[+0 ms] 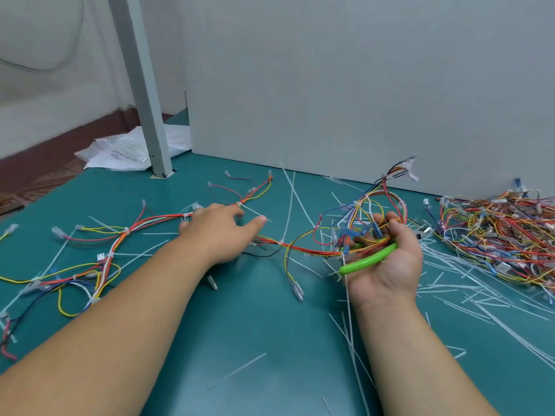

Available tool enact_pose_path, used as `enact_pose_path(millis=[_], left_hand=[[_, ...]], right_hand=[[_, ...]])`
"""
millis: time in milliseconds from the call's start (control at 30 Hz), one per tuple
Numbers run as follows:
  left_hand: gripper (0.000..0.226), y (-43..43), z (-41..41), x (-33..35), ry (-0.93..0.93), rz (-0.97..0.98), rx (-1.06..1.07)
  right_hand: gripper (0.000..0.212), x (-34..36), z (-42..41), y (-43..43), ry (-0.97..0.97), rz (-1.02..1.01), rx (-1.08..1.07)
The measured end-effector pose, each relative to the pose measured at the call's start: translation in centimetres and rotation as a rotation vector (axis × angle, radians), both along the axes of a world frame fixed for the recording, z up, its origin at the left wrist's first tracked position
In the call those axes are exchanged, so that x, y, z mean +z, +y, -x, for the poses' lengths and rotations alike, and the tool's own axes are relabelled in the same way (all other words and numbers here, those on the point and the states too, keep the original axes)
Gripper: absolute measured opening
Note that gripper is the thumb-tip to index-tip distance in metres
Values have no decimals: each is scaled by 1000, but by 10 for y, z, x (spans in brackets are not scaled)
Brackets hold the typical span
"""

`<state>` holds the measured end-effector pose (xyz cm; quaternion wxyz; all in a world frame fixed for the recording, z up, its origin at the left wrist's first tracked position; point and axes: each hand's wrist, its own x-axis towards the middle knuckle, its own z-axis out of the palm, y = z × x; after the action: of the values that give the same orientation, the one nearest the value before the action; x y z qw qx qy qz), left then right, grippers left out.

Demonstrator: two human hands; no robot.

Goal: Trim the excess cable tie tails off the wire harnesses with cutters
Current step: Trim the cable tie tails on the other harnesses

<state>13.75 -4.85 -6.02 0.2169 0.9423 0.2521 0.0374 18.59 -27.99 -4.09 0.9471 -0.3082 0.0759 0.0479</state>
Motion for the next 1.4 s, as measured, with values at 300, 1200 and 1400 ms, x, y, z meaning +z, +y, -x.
enact_pose_path(millis=[300,1200,1400], left_hand=[[54,-15,1,-6,-74,-126,-166],[68,-73,32,73,-296,761,-391],[55,-110,14,24,-305,589,-352]], right_hand=[[21,-4,-3,2,16,63,-14],[14,-13,2,15,-73,381,-103],[11,-12,7,19,-66,275,-49]])
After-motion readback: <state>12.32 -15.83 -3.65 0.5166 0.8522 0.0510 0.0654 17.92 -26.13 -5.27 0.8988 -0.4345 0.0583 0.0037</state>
